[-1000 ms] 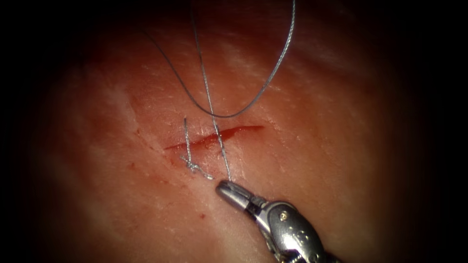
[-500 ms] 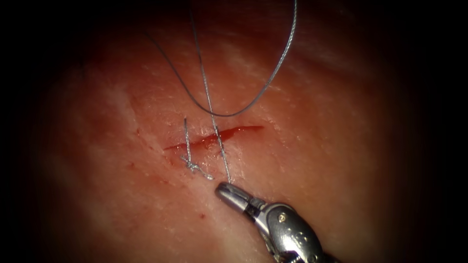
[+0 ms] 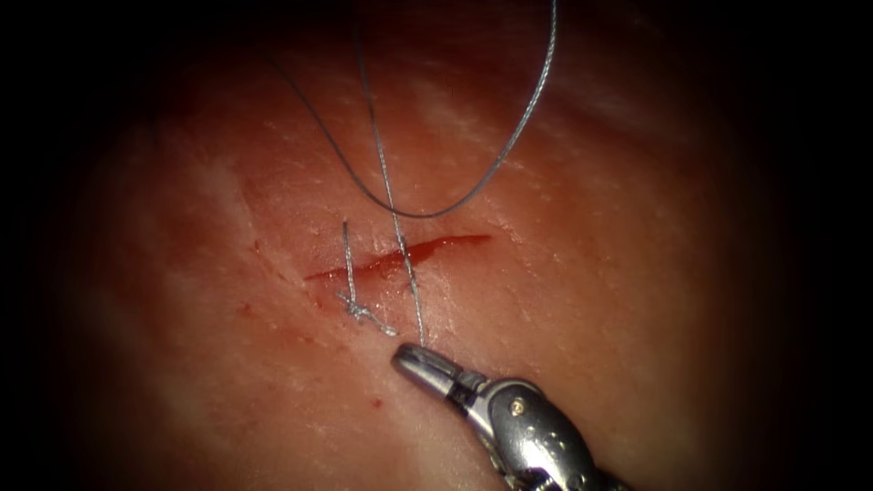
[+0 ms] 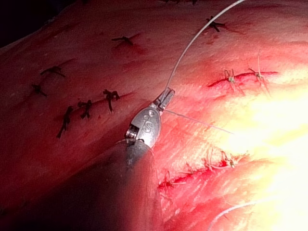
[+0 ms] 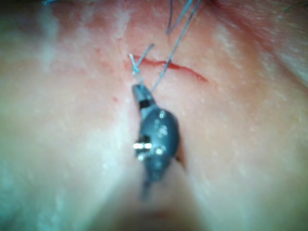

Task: Wound Closure

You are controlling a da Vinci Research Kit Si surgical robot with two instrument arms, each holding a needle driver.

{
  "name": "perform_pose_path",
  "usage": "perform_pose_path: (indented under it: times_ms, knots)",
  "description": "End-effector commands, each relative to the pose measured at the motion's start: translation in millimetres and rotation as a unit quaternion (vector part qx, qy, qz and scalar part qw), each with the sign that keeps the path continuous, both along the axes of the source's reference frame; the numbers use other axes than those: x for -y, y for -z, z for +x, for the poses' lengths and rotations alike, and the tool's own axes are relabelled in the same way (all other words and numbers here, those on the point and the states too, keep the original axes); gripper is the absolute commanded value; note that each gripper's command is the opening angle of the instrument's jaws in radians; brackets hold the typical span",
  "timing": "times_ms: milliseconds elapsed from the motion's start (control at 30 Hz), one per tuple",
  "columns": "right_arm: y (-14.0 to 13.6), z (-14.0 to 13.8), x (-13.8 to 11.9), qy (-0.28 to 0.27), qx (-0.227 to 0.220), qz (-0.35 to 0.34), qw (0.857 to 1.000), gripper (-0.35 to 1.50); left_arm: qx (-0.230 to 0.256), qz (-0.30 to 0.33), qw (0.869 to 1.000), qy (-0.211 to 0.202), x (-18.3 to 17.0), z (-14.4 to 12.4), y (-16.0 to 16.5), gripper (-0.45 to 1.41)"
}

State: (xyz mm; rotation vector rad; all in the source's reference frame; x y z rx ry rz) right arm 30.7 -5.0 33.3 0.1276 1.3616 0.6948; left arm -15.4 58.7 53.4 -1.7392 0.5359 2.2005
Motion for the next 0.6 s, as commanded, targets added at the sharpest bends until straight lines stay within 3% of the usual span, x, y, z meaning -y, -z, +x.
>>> perform_pose_path:
  times_ms: [33, 133, 200, 233, 267, 367, 600]
  knots:
    - [-0.5, 0.6, -0.3, 0.004, 0.002, -0.004, 1.000, -0.32, 0.007, 0.000, 1.000, -0.006, -0.5, -0.4, 0.1, -0.45]
    - [-0.3, 0.4, -0.1, 0.020, 0.006, -0.004, 1.000, 0.44, 0.022, 0.008, 1.000, -0.020, 0.7, -0.5, 1.0, -0.45]
    - [-0.1, 0.0, 0.1, 0.030, 0.006, -0.011, 0.999, 0.81, 0.033, 0.011, 0.999, -0.031, 1.4, -0.6, 1.9, -0.45]
    - [0.2, -0.2, 0.3, 0.036, 0.005, -0.013, 0.999, 1.08, 0.039, 0.014, 0.998, -0.038, 1.6, -0.6, 2.3, -0.45]
    - [0.4, -0.4, 0.4, 0.039, 0.004, -0.016, 0.999, 1.21, 0.049, 0.019, 0.998, -0.042, 1.9, -0.6, 2.7, -0.45]
    - [1.6, -1.3, 0.8, 0.056, -0.004, -0.025, 0.998, 1.40, 0.085, 0.029, 0.994, -0.069, 2.8, -0.7, 4.1, -0.45]
    - [5.1, -4.0, 1.3, 0.125, -0.012, -0.026, 0.992, 1.45, 0.187, 0.051, 0.972, -0.136, 5.8, -0.8, 7.5, -0.45]
